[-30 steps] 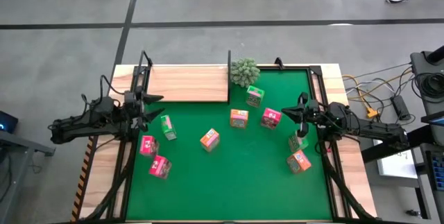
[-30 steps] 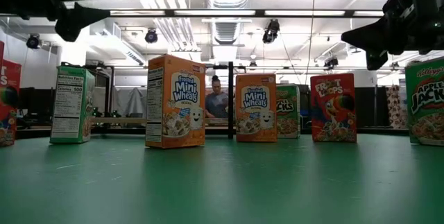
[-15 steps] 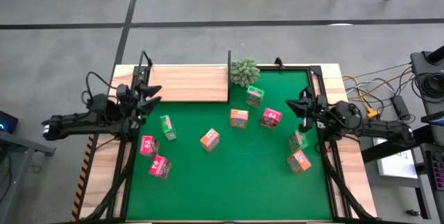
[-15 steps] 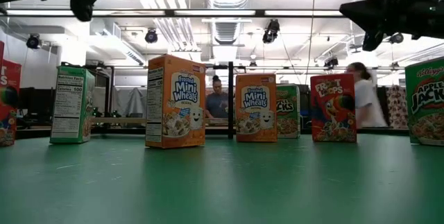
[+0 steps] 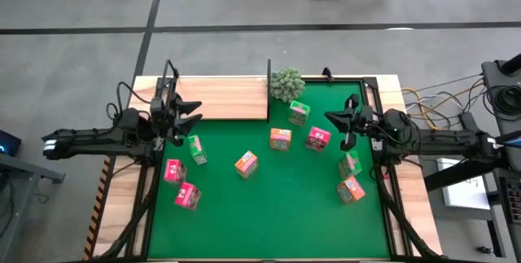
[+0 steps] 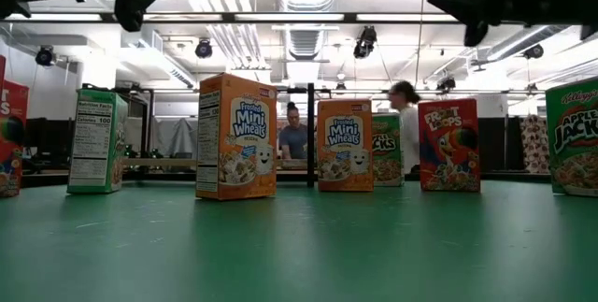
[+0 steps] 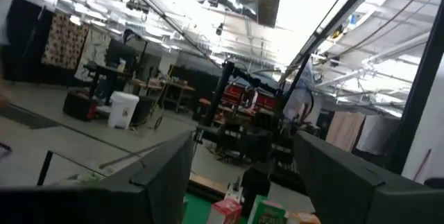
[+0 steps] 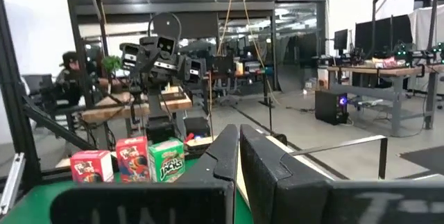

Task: Stack cereal on shelf
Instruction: Put the top orange cereal box on the shelf

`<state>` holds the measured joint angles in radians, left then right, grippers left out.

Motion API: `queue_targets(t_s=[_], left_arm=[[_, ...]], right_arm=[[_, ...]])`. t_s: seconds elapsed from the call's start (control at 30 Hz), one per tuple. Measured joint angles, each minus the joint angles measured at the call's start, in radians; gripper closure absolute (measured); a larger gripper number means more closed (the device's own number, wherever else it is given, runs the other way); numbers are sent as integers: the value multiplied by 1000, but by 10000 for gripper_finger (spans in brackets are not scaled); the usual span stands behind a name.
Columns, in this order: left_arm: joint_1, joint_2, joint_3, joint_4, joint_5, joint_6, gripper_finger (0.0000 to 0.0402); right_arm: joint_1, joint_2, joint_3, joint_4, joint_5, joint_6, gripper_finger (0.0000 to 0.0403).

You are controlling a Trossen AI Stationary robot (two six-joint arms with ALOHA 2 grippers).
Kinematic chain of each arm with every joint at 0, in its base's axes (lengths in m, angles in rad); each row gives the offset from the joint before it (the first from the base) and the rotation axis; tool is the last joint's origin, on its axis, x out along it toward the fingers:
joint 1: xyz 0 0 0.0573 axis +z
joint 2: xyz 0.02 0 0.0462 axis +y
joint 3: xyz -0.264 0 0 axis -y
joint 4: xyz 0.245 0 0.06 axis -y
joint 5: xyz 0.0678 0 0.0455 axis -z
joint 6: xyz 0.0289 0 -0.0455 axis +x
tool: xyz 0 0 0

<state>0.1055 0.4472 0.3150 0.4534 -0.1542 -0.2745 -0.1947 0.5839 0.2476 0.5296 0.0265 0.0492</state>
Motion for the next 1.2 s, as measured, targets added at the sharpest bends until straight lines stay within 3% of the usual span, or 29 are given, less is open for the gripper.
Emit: queue_targets(t_s=[0.13, 0.33, 0.67, 1.0, 1.2], left_arm=[[-1, 30, 20, 4, 44, 0, 166], [-13, 58, 56, -20, 97, 5, 166], [-31, 74, 131, -240, 95, 48, 166], [-120, 132, 126, -173, 75, 105, 166], [-163, 172, 175, -170, 75, 180, 166]], right_arm=[[0, 98, 87, -28, 0, -12, 394], [0, 239, 263, -233, 0, -23, 394], [0, 479, 588, -587, 1, -24, 394], [2, 688, 912, -1001, 1, -43, 394], [11, 768, 1041, -1146, 1, -49, 394]])
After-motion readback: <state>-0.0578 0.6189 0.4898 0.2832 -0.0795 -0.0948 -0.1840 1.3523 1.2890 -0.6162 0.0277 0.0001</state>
